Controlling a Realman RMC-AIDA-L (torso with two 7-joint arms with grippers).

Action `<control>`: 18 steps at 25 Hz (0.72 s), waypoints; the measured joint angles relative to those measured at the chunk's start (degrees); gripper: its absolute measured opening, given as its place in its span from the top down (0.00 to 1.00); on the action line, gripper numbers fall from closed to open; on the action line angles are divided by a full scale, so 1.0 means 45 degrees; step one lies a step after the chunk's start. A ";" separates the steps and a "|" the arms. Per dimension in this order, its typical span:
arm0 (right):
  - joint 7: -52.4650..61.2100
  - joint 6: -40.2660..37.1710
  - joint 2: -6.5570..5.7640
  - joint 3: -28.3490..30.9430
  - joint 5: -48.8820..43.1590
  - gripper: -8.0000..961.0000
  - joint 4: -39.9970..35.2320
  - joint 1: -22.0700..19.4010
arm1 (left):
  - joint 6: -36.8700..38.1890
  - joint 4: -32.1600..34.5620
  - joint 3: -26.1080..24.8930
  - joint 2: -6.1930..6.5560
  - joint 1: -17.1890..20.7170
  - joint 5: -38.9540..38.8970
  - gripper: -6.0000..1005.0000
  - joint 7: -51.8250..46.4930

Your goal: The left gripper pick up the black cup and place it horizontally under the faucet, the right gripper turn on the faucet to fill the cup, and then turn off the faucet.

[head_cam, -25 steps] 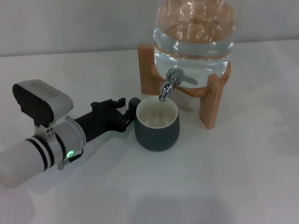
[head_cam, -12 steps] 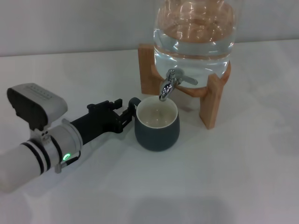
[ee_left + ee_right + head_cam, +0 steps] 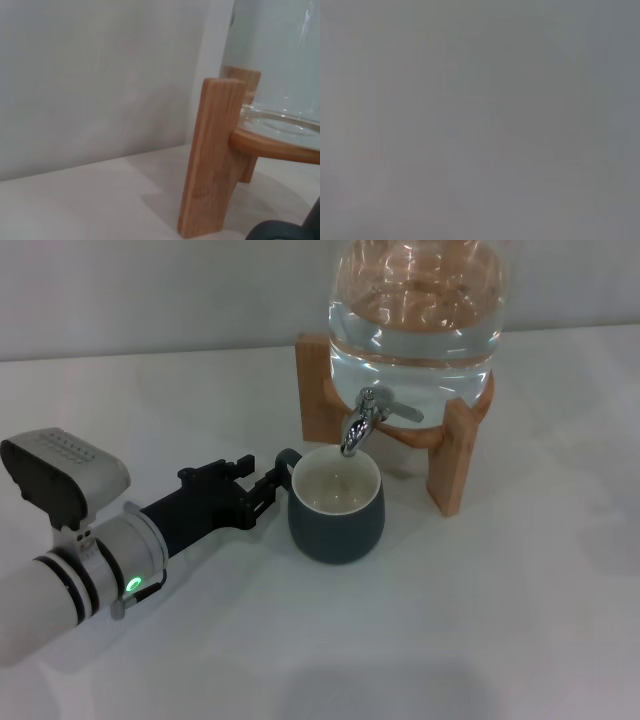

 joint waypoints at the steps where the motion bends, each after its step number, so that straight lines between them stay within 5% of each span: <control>1: 0.0000 0.0000 -0.0005 -0.0001 0.0000 0.11 0.0002 -0.0007 | -0.0010 0.0013 0.0001 0.0005 0.0027 -0.0005 0.59 0.0000; 18: 0.0000 -0.0021 -0.0072 0.0000 0.0000 0.11 0.0021 -0.0083 | -0.1743 0.0683 0.0002 0.0030 0.0943 -0.0732 0.59 -0.0053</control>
